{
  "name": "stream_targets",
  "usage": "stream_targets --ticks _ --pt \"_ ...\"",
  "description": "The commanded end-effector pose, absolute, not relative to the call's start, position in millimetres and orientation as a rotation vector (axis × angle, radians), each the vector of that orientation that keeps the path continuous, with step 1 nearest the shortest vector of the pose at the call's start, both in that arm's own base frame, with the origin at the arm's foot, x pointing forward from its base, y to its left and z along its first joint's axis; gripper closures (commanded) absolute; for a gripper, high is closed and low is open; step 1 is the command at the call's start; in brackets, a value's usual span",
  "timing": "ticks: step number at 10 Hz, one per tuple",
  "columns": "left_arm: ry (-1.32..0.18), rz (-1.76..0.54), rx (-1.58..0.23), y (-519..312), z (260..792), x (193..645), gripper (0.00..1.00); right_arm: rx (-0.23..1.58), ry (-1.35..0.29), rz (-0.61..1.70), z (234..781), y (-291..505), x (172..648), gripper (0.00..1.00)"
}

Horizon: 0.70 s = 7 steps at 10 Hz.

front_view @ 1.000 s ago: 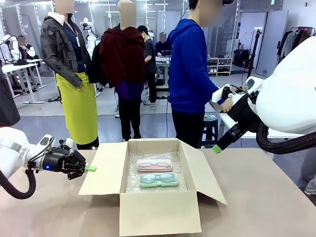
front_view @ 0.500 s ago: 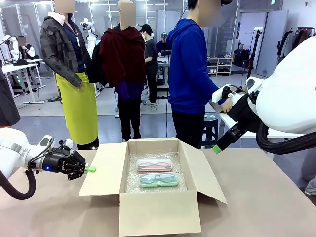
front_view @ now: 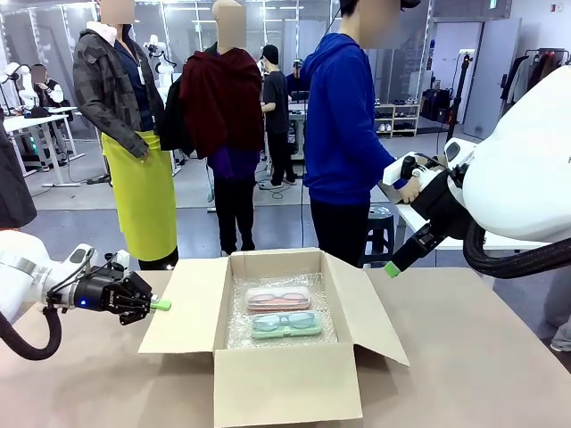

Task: Pack the glasses set securely to prepare it for shipping.
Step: Position the Package Box on the left side of the table.

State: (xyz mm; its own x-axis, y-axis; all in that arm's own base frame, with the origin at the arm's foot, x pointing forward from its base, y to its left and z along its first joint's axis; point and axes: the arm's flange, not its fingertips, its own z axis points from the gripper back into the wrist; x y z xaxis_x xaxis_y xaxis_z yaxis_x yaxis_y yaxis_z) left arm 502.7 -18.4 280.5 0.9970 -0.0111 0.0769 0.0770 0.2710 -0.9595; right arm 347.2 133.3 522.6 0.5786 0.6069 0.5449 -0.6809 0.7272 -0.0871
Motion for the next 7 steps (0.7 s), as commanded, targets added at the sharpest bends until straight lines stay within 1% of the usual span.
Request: stream_targets --ticks 1,4,7 --pt "-0.008 -0.088 -1.32 13 278 508 0.99 0.138 -0.584 0.742 522 136 346 0.0" --pt "0.019 -0.099 -1.301 69 280 510 0.99 0.138 -0.584 0.742 522 136 346 0.0" --pt "-0.041 -0.076 -1.302 153 282 515 0.99 0.138 -0.584 0.742 522 136 346 0.0"
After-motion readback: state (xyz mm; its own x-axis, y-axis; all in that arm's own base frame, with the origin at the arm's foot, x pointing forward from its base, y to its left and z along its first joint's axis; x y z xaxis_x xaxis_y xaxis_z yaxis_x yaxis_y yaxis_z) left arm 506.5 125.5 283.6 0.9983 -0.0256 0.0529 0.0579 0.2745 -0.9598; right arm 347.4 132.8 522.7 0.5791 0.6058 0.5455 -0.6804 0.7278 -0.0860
